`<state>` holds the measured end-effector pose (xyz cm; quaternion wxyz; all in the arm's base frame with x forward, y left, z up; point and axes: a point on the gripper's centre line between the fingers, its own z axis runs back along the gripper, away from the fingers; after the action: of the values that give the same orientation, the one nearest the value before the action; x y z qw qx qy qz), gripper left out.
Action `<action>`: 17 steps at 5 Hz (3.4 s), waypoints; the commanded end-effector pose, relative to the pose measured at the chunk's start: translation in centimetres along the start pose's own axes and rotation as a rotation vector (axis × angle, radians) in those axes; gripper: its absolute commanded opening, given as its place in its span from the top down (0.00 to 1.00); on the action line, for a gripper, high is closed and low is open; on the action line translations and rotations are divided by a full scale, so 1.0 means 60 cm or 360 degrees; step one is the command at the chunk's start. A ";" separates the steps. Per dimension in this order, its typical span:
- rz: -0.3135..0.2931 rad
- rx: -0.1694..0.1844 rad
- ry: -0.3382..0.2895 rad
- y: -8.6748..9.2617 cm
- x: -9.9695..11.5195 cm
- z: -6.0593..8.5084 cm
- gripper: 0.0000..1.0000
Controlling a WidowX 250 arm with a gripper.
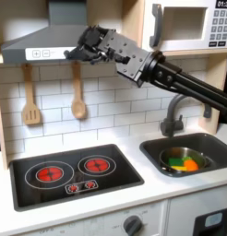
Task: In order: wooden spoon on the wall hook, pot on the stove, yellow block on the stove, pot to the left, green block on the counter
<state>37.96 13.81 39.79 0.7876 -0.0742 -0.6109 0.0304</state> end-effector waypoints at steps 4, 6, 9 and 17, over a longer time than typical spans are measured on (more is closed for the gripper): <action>0.0027 -0.0008 -0.0052 0.011 0.022 -0.021 1.00; 0.0017 -0.0030 -0.0056 0.003 0.027 -0.026 1.00; 0.0019 -0.0010 -0.0058 0.010 0.023 -0.027 1.00; -0.0011 -0.0003 -0.0040 0.013 0.024 -0.041 1.00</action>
<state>40.45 14.74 40.77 0.7782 -0.0698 -0.6234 0.0290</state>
